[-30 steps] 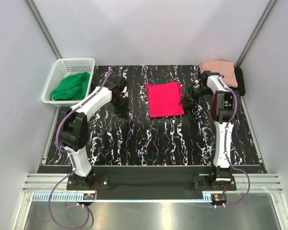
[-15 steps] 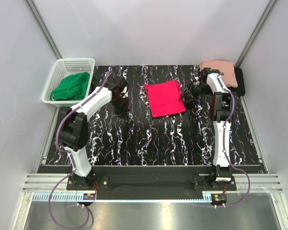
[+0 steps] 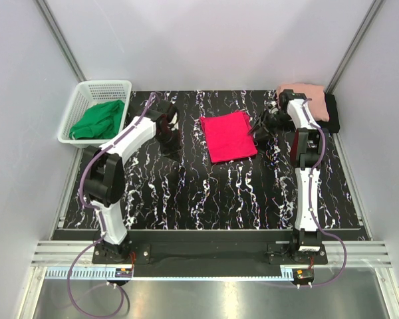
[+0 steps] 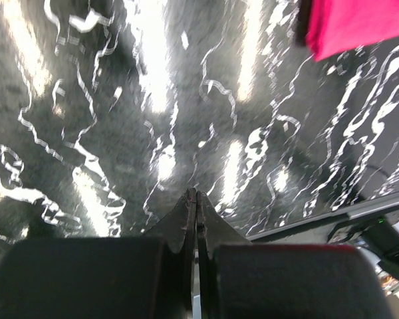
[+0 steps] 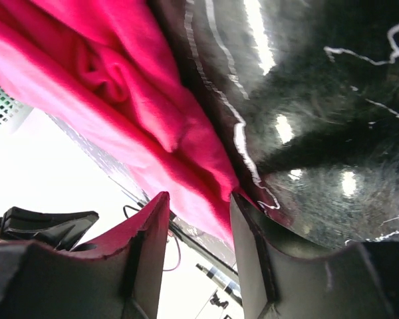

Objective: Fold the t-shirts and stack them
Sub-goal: Fold the tshirt

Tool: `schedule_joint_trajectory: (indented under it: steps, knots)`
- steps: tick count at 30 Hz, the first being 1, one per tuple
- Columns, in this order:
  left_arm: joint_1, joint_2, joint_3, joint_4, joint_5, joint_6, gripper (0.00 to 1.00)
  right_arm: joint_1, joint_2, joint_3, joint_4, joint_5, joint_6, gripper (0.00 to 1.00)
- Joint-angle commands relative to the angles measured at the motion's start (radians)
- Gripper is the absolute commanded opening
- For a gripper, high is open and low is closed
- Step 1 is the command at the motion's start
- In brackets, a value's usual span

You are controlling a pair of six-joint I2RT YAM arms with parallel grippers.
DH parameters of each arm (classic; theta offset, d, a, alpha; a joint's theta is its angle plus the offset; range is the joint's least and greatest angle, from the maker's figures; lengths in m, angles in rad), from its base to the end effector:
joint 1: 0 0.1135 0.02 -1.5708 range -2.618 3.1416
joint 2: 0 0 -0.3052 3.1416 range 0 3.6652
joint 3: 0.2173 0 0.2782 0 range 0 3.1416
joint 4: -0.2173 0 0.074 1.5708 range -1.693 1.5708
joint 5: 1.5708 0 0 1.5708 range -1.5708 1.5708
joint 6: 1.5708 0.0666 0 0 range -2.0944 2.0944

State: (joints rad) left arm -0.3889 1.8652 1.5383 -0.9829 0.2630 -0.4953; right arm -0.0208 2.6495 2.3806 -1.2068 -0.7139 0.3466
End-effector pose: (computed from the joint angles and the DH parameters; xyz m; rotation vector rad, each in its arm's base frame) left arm 0.3828 -0.1756 0.2415 -0.1066 2.9721 -0.5225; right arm 0.5794 0.0316 0.1196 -0.4819 -2.8772 -1.0958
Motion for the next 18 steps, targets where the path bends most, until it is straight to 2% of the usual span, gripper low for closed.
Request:
schedule_joint_trajectory:
  steps: [1,5,12,18]
  knots:
    - [0.005,0.017,0.062,0.013,0.028,-0.022,0.00,-0.008,0.012,0.069,-0.007,0.008,0.000,0.50]
    - [0.008,0.031,0.077,0.015,0.035,-0.029,0.00,-0.013,0.038,0.081,-0.013,0.007,-0.001,0.48]
    - [0.021,0.139,0.189,0.016,0.099,-0.069,0.20,-0.048,0.050,0.112,-0.016,0.024,0.005,0.50]
    - [0.022,0.158,0.229,0.015,0.119,-0.075,0.21,-0.067,0.076,0.126,-0.002,-0.010,0.005,0.51]
